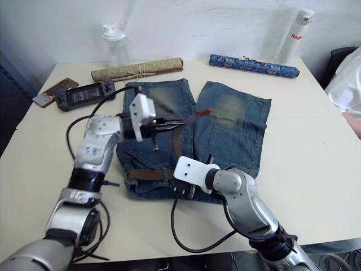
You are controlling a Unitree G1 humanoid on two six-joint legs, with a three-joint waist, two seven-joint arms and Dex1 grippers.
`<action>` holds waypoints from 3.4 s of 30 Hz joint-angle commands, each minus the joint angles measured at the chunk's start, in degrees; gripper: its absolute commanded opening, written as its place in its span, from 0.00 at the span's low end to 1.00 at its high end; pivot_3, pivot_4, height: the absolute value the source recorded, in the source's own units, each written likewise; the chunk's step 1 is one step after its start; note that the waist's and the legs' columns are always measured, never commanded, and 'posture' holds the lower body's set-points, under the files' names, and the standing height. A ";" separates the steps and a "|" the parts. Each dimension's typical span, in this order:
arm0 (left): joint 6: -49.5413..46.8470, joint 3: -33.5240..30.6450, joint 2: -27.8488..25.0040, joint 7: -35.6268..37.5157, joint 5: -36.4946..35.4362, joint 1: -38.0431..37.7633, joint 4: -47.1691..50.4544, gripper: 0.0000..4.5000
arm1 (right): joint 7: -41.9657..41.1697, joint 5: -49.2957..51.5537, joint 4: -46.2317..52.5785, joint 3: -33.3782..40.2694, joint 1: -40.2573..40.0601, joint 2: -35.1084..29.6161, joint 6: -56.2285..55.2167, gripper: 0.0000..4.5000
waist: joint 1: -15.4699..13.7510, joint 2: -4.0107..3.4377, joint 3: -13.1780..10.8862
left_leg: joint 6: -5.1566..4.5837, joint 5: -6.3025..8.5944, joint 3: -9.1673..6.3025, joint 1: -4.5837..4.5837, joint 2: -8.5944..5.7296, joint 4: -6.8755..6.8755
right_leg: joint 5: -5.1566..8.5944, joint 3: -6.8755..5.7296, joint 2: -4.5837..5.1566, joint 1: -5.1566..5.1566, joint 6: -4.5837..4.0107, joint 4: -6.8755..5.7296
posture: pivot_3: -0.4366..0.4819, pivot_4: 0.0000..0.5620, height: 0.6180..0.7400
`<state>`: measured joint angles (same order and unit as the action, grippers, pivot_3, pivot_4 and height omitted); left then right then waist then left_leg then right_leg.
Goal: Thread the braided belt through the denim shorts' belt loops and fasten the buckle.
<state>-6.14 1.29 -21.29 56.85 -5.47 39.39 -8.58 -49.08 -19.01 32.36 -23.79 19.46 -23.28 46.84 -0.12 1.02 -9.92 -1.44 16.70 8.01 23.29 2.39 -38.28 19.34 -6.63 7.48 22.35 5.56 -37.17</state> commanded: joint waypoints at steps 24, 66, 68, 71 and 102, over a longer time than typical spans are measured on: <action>-11.92 -4.94 -6.34 -12.32 -7.38 -7.92 19.92 0.00 | 13.15 5.80 8.43 3.91 -12.73 -8.82 -14.95 0.78 | 0.26 -0.02 -0.19 | 0.10 0.01 0.23 0.01 0.18 0.23 | -0.02 0.16 -0.08 0.17 0.04 0.20 | 0.48 0.27 0.82; -14.75 1.51 -14.58 -11.26 -4.94 -12.63 19.76 0.00 | 25.73 -11.52 3.21 0.86 -13.21 -1.88 -25.89 0.00 | 0.48 0.01 -0.25 | 0.16 -0.03 0.29 -0.02 0.22 0.19 | -0.02 0.31 -0.35 0.19 0.04 0.14 | 0.48 0.27 0.82; -13.30 3.04 -16.57 -10.54 -2.93 -14.00 19.47 0.00 | 25.55 -11.72 2.74 0.83 -12.89 -1.70 -26.18 0.00 | 0.43 0.01 -0.25 | 0.20 -0.02 0.36 -0.04 0.29 0.22 | -0.01 0.38 -0.42 0.25 0.02 0.11 | 0.48 0.27 0.82; -10.24 6.03 -20.10 -9.05 1.70 -15.46 18.43 0.00 | 25.19 -11.93 2.20 0.83 -11.88 -1.46 -26.27 0.00 | 0.35 0.01 -0.25 | 0.23 0.00 0.36 -0.03 0.32 0.20 | 0.00 0.40 -0.48 0.26 0.01 0.12 | 0.48 0.27 0.82; -4.50 4.19 -21.79 -5.67 2.02 -14.63 18.96 0.00 | 20.75 -12.40 -2.21 1.35 -7.71 -1.38 -29.20 0.00 | 0.37 0.01 -0.25 | 0.24 0.01 0.39 -0.03 0.34 0.15 | 0.00 0.46 -0.49 0.30 0.00 -0.24 | 0.48 0.27 0.82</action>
<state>-11.74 7.32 -41.92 50.94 -3.42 24.32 8.76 -28.36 -31.55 28.95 -24.18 11.06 -25.00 18.43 0.25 1.03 -10.17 -1.20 16.71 8.40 23.26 2.72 -38.14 19.35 -6.18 6.98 22.65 5.55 -37.41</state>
